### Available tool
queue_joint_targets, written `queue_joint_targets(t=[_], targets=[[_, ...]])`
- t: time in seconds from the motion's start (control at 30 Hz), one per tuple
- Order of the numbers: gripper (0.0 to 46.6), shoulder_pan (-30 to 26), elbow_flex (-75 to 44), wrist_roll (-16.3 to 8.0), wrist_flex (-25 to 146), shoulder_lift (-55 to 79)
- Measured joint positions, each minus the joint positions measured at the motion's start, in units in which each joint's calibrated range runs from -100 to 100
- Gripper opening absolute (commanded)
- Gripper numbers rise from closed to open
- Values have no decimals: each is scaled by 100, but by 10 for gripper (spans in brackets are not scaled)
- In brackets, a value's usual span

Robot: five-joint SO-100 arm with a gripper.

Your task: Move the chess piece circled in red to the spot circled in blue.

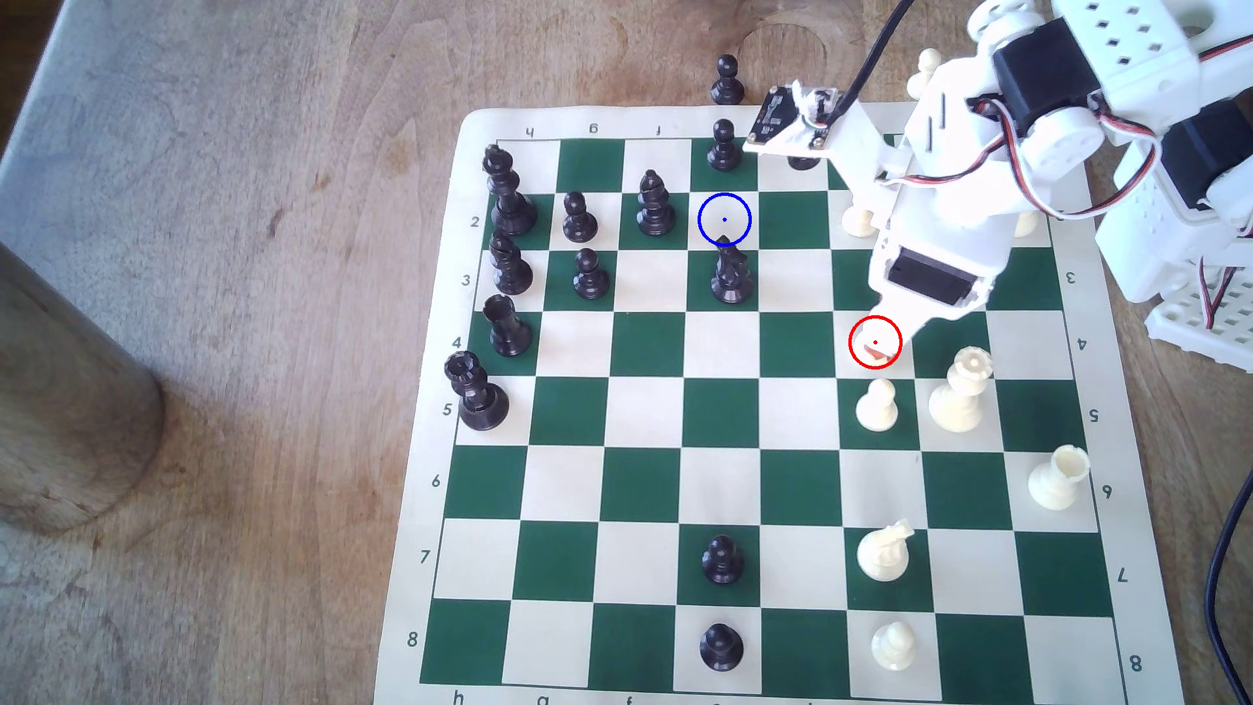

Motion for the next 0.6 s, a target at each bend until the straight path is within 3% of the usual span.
queue_joint_targets(t=[0.17, 0.23, 0.27, 0.6], targets=[[91, 0, 0, 0, -88, 226], [15, -7, 0, 0, -88, 302], [4, -7, 0, 0, -88, 335], [3, -52, -9, 39, -88, 310]])
